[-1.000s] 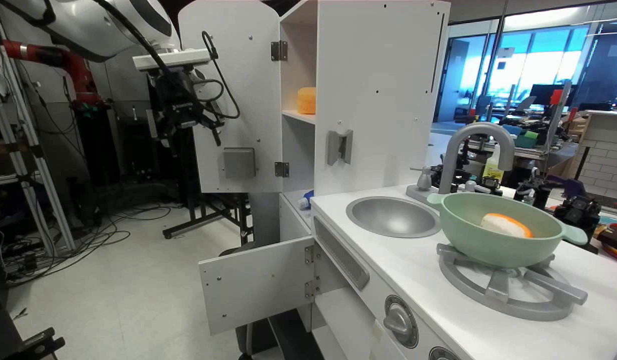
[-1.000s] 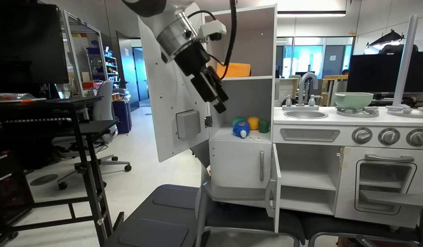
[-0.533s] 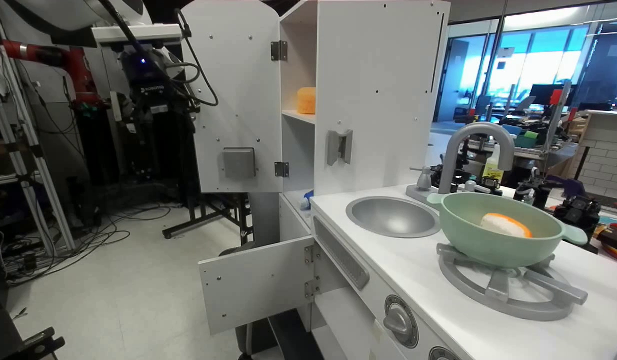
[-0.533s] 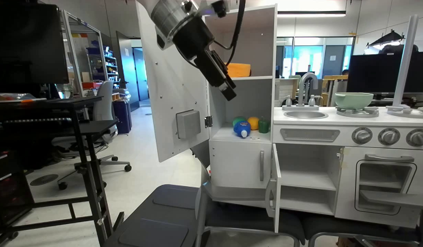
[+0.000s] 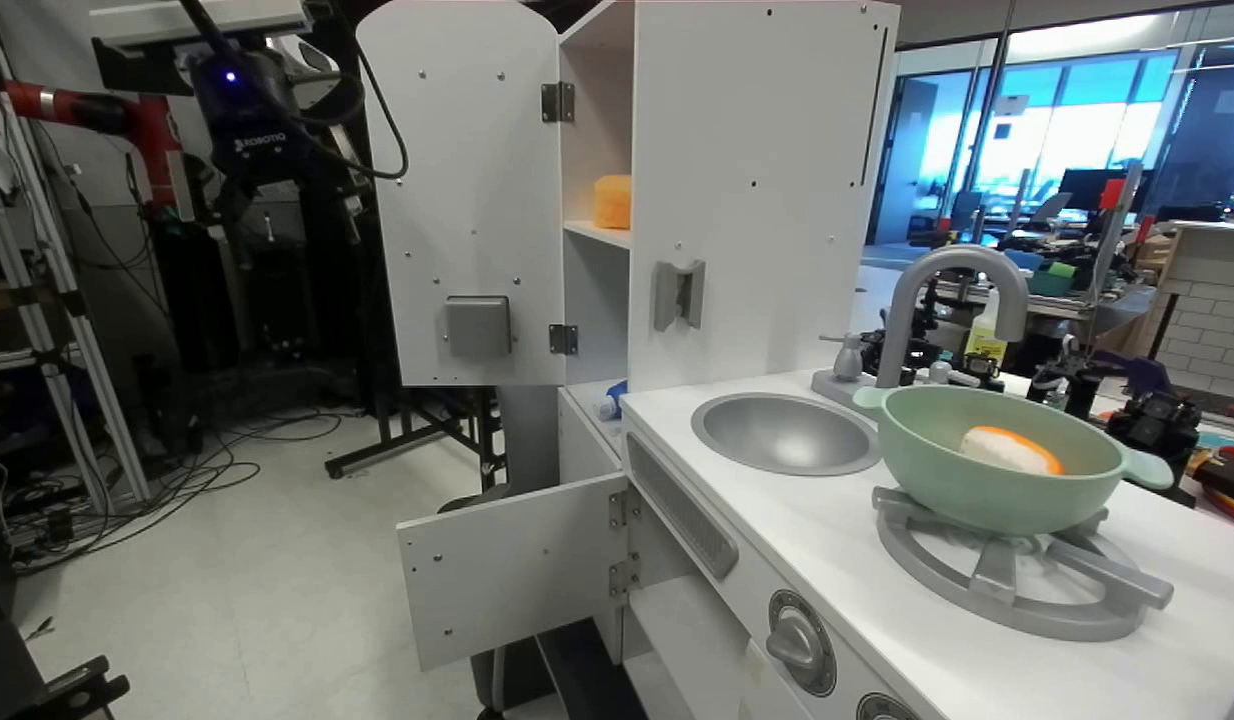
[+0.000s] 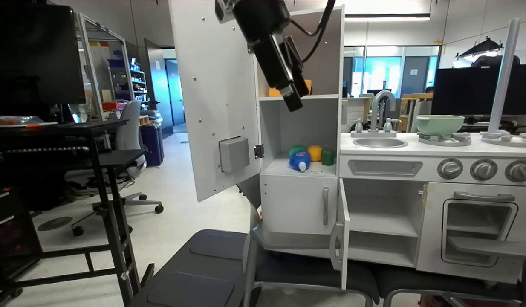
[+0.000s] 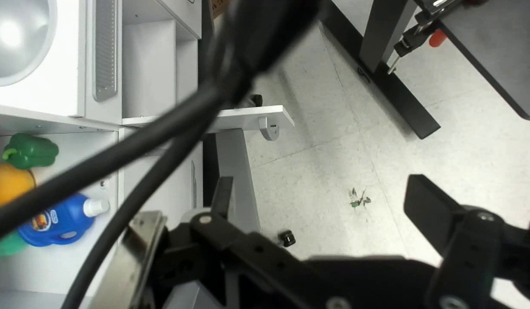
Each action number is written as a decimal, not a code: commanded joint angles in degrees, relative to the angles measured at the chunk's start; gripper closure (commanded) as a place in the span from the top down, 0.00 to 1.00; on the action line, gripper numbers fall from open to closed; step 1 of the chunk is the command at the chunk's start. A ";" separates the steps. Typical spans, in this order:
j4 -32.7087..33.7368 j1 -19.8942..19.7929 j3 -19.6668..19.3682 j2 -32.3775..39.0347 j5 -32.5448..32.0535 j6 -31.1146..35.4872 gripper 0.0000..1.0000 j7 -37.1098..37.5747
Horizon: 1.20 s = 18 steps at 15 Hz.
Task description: Open the left top cabinet door, then put the blue bottle and the green pepper in the bottom compartment of the cabinet
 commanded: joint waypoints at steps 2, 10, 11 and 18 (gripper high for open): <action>-17.11 -1.09 -4.82 -15.10 8.52 12.38 1.00 3.66; -42.60 -2.98 -11.34 -38.73 17.06 27.87 1.00 6.69; -45.95 -3.04 -12.17 -42.30 18.26 28.34 1.00 6.29; -63.77 -6.29 -22.17 -64.95 25.22 28.49 1.00 5.43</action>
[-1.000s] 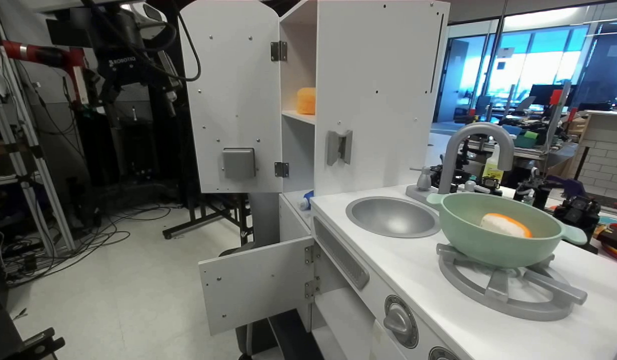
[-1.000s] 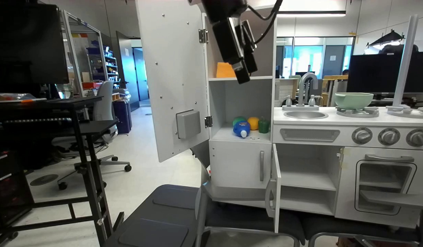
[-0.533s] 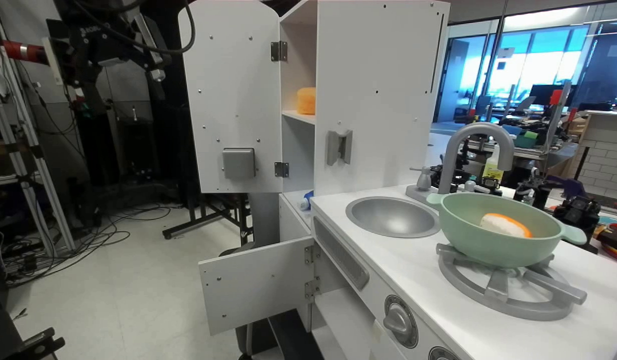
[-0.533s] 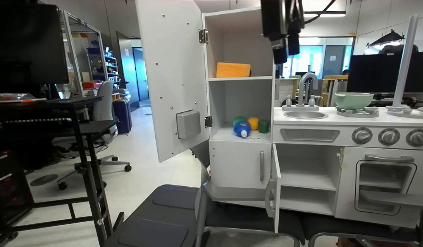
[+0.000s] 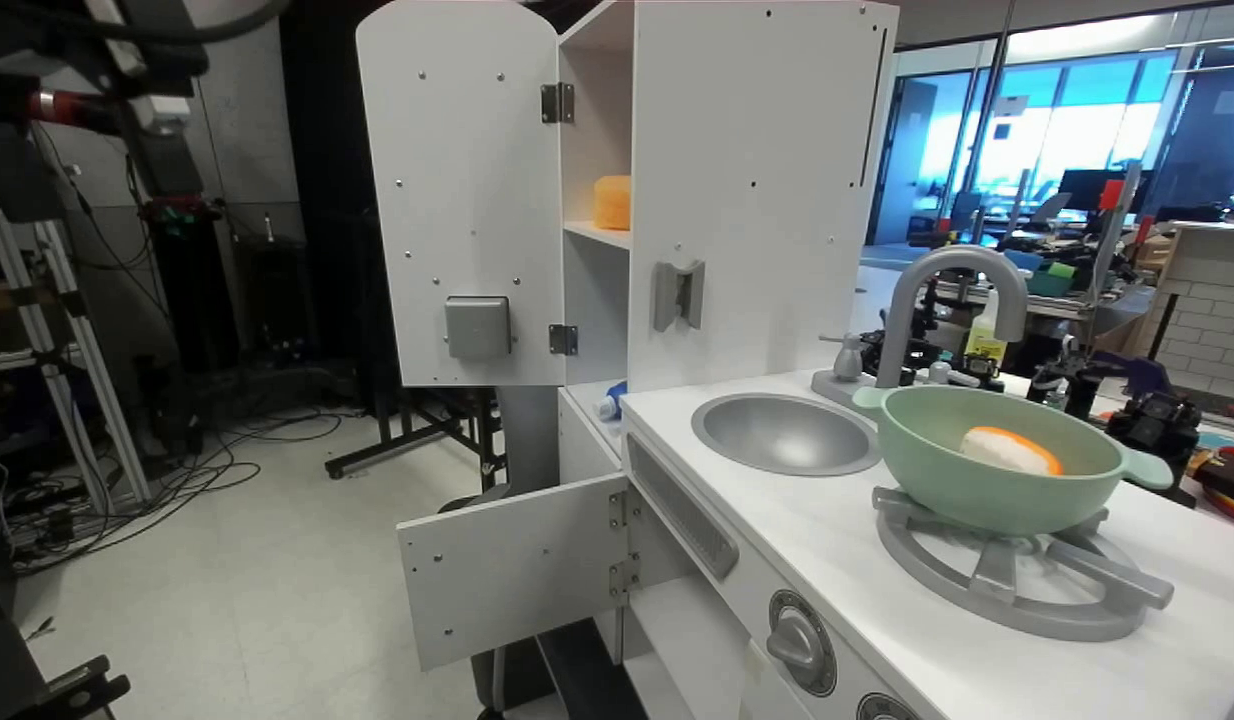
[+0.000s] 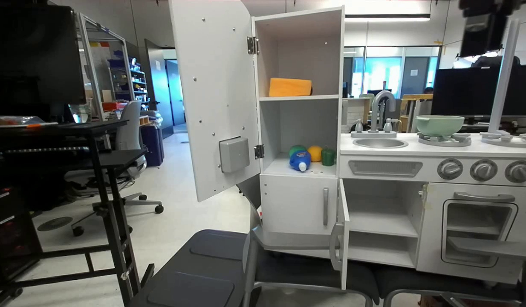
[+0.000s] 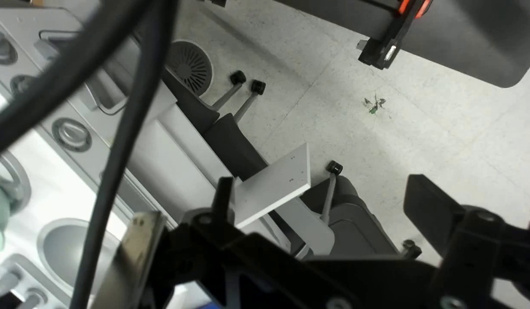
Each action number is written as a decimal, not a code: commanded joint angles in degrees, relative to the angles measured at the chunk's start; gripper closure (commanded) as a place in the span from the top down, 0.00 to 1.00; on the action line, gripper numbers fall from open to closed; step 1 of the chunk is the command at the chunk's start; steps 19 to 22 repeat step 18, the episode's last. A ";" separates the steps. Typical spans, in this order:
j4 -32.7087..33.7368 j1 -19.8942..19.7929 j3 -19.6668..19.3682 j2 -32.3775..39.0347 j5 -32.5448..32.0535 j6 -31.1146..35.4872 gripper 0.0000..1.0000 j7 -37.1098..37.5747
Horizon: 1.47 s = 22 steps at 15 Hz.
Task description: Open the left top cabinet door, then put the blue bottle and the green pepper in the bottom compartment of the cabinet
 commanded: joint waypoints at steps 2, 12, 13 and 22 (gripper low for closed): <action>-7.47 -5.70 -8.10 -15.21 2.59 -1.39 1.00 -2.14; 8.09 -7.28 -12.49 -6.84 9.12 -5.98 1.00 -4.28; 9.20 -6.95 -12.16 -5.73 9.55 -6.34 1.00 -4.31; 8.50 -7.64 -11.06 -5.09 8.82 -5.45 1.00 -3.91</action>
